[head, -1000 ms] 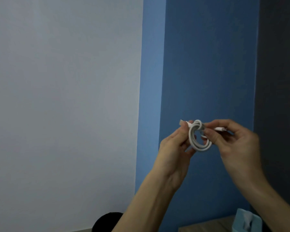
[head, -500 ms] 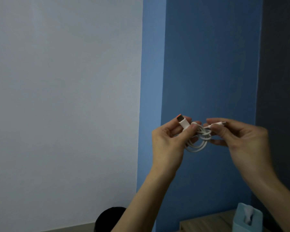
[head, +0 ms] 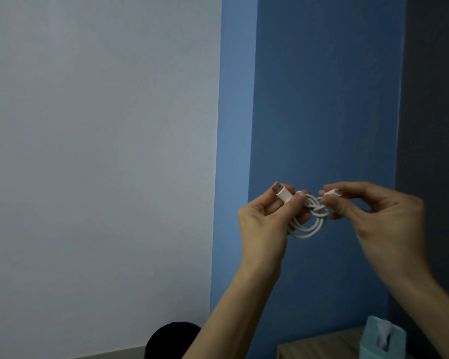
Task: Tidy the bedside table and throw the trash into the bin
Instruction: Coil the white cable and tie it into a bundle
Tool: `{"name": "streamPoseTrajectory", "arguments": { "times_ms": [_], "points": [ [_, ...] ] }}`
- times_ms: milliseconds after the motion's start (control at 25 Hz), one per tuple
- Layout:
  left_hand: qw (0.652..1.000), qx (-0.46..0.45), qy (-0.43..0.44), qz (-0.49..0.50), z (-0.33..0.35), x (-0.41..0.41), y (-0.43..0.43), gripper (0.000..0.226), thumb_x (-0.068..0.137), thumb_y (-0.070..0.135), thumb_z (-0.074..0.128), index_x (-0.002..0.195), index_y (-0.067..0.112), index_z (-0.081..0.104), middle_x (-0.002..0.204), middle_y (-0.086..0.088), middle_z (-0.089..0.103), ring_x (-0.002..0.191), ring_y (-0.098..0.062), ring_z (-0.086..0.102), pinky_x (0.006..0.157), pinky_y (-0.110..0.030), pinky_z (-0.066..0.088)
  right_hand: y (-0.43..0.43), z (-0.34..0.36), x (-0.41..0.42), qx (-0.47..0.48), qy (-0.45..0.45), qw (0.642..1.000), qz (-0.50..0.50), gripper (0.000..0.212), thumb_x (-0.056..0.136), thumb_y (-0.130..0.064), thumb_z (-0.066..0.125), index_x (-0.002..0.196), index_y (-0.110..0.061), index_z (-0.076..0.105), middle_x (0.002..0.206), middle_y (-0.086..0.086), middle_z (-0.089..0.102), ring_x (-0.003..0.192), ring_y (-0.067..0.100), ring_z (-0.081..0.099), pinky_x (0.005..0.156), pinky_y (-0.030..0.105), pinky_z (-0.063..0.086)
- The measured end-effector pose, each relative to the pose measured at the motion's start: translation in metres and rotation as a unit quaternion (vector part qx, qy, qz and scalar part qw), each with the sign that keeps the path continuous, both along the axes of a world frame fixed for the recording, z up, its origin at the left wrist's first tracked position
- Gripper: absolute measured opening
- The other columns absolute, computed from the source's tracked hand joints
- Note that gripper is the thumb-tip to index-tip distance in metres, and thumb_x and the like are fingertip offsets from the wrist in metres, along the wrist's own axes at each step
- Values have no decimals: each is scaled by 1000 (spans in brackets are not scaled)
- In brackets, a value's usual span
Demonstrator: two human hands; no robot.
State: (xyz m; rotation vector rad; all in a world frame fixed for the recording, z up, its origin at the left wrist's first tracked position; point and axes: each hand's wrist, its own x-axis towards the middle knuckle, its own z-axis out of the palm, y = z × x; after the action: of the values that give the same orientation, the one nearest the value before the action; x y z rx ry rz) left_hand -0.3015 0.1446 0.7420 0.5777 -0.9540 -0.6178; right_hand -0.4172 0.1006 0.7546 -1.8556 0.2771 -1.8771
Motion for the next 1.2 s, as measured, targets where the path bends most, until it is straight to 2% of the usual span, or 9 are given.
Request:
{"name": "streamPoseTrajectory", "arguments": {
  "times_ms": [280, 360, 480, 600, 720, 800, 880, 960, 1200],
  "points": [
    [1000, 8, 7, -10, 2, 1, 0, 9, 83, 0, 67, 87, 8, 65, 87, -15, 72, 67, -16, 68, 61, -20, 57, -14, -1, -1, -2, 26, 999, 34, 20, 71, -5, 70, 80, -22, 74, 80, -13, 74, 75, 2, 69, 70, 8, 49],
    [1000, 11, 1, -10, 1, 2, 1, 9, 83, 0, 67, 87, 8, 65, 87, -15, 72, 65, -15, 68, 60, -19, 56, -19, -3, -2, -3, 43, 997, 68, 10, 69, -23, 70, 78, -26, 75, 77, -15, 74, 78, 2, 68, 72, 8, 48],
    [1000, 11, -13, -9, -3, 2, 2, 10, 83, -2, 66, 88, 6, 65, 85, -14, 73, 64, -14, 69, 58, -18, 56, -25, -4, -6, -9, 91, 990, 108, 33, 57, -58, 71, 76, -31, 74, 77, -13, 73, 78, 2, 67, 75, 10, 48],
    [999, 8, -30, -9, -5, 0, 3, 11, 82, -2, 67, 86, 8, 65, 84, -13, 73, 67, -14, 69, 61, -20, 56, -29, -2, -9, 14, 162, 978, 130, 48, 46, -63, 76, 73, -24, 72, 79, -7, 72, 83, 7, 67, 79, 14, 49],
    [998, 3, -56, 2, -5, 1, 2, 12, 83, 0, 66, 84, 12, 66, 90, -16, 73, 75, -19, 68, 67, -23, 56, -28, 0, -11, 68, 201, 961, 178, 54, 37, -55, 84, 73, -18, 67, 94, 0, 74, 89, 11, 69, 75, 16, 53],
    [998, -4, -65, 9, -6, 0, 1, 13, 85, 0, 65, 83, 13, 66, 92, -17, 73, 78, -21, 67, 70, -25, 55, -25, 3, -12, 107, 203, 955, 187, 48, 45, -38, 86, 81, -14, 66, 95, 5, 74, 81, 14, 71, 68, 16, 54],
    [997, -9, -75, 35, -8, 1, 0, 12, 85, 0, 65, 83, 11, 66, 92, -18, 73, 79, -19, 67, 70, -21, 55, -21, 7, -11, 110, 212, 960, 144, 31, 58, -12, 80, 87, -11, 68, 91, 8, 74, 77, 16, 72, 66, 14, 54],
    [995, -14, -85, 58, -12, 2, -2, 10, 85, 1, 65, 82, 11, 66, 92, -19, 74, 79, -17, 68, 71, -19, 55, -19, 7, -7, 91, 226, 966, 88, 25, 64, 0, 77, 85, -13, 70, 84, 5, 75, 74, 14, 72, 63, 12, 52],
    [986, -30, -121, 107, -23, 8, -10, 18, 83, 6, 69, 74, 21, 70, 85, -17, 74, 79, -20, 67, 80, -36, 56, -14, 2, -4, 11, 248, 967, -54, 19, 65, -12, 79, 82, -18, 72, 73, -4, 74, 67, 4, 69, 62, 15, 53]
  ]
}}
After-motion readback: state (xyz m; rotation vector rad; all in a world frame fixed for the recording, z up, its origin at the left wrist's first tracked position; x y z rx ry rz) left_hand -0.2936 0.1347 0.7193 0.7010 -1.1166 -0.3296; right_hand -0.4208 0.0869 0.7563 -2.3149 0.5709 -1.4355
